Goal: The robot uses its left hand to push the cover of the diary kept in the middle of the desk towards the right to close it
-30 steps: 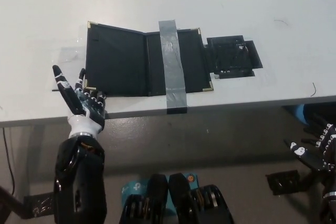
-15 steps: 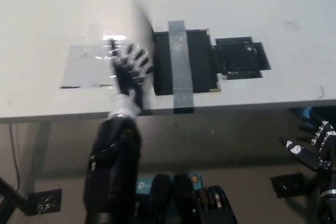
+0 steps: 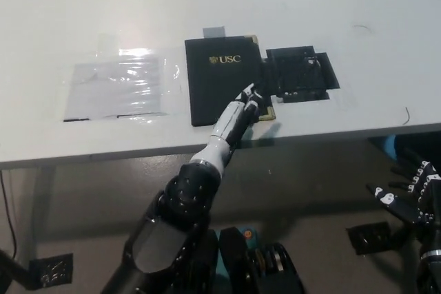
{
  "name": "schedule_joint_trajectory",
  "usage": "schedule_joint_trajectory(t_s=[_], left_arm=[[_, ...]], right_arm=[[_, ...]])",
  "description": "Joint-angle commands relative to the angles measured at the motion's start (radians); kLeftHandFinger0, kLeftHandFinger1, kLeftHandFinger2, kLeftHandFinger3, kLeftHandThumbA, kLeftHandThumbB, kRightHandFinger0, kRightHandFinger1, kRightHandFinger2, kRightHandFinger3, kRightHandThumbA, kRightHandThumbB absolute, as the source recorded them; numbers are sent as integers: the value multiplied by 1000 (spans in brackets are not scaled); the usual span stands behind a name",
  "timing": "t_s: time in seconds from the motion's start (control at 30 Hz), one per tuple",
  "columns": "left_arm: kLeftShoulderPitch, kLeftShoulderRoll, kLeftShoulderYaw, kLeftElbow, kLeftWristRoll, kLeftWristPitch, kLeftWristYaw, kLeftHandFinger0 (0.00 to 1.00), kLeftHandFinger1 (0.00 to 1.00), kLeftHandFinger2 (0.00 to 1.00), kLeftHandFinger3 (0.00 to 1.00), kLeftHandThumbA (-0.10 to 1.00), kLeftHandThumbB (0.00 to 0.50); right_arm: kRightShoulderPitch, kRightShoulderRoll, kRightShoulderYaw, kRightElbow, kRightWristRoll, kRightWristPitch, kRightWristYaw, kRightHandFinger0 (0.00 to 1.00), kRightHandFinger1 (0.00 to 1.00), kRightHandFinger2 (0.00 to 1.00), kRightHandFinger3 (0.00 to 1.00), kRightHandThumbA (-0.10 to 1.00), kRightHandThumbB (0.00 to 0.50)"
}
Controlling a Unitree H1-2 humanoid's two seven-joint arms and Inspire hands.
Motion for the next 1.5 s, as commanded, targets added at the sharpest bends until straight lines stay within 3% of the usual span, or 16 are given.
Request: schedule_joint_trajectory(t_s=[0.0,0.2,0.43,0.57,0.6,0.77,0.93,1.03,1.07,1.1,1.13,1.17,1.23,1.33,1.4,1.47], left_arm=[[-86,147,-279,17,425,28,-88,1000,1000,1000,1000,1000,207],[-82,190,-309,7,427,65,-81,1000,1000,1000,1000,1000,145],[-69,201,-261,-29,392,34,-72,1000,1000,1000,1000,1000,207],[-51,179,-192,-97,372,18,-81,1000,1000,1000,1000,1000,183],[-50,171,-172,-137,368,9,-77,1000,1000,1000,1000,1000,156],[-35,158,-94,-306,359,7,-110,1000,1000,1000,1000,1000,131],[20,150,-1,-646,293,97,-165,1000,1000,1000,1000,1000,102],[71,136,45,-771,244,147,-178,1000,1000,1000,1000,1000,143],[129,125,88,-834,180,131,-162,1000,1000,1000,1000,1000,64],[167,120,119,-860,132,106,-157,1000,1000,1000,1000,1000,78],[192,121,134,-871,129,86,-150,1000,1000,1000,1000,1000,132],[191,118,142,-871,130,85,-155,1000,1000,1000,1000,1000,134],[266,119,189,-930,118,103,-147,1000,1000,1000,1000,1000,189],[352,106,261,-971,81,107,-142,1000,1000,1000,1000,1000,206],[421,106,314,-988,50,104,-140,1000,1000,1000,1000,1000,183],[481,108,364,-965,22,51,-135,1000,1000,1000,1000,1000,168]], right_arm=[[-26,-13,8,-25,-7,-18,14,518,688,764,844,1000,413],[-21,-17,6,-25,-11,-20,12,496,677,745,827,1000,423],[-13,-16,4,-30,-4,-11,15,484,674,746,828,1000,428],[-6,-13,4,-30,-1,-19,17,476,664,734,818,1000,434],[-5,-11,3,-30,-4,-20,12,478,665,733,816,1000,433],[-2,-8,1,-33,-4,-11,8,491,679,754,845,1000,431],[-8,-17,6,-19,-20,-37,6,468,669,748,845,1000,417],[-13,-19,2,-19,-9,-29,10,473,673,752,840,1000,422],[-13,-19,0,-26,-4,-19,13,492,685,762,846,1000,418],[-19,-19,0,-29,-7,-12,9,493,685,765,847,1000,421],[-23,-21,1,-23,-7,-18,11,493,687,768,847,1000,420],[-30,-22,0,-19,-6,-19,11,493,688,770,848,1000,419],[-39,-29,7,-7,-25,-29,5,455,660,744,839,1000,411],[-38,-24,1,-24,-7,-4,10,474,673,750,843,1000,409],[-38,-23,-2,-25,4,-5,13,485,675,749,839,1000,415],[-37,-21,-5,-27,9,2,13,497,683,754,837,1000,422]])
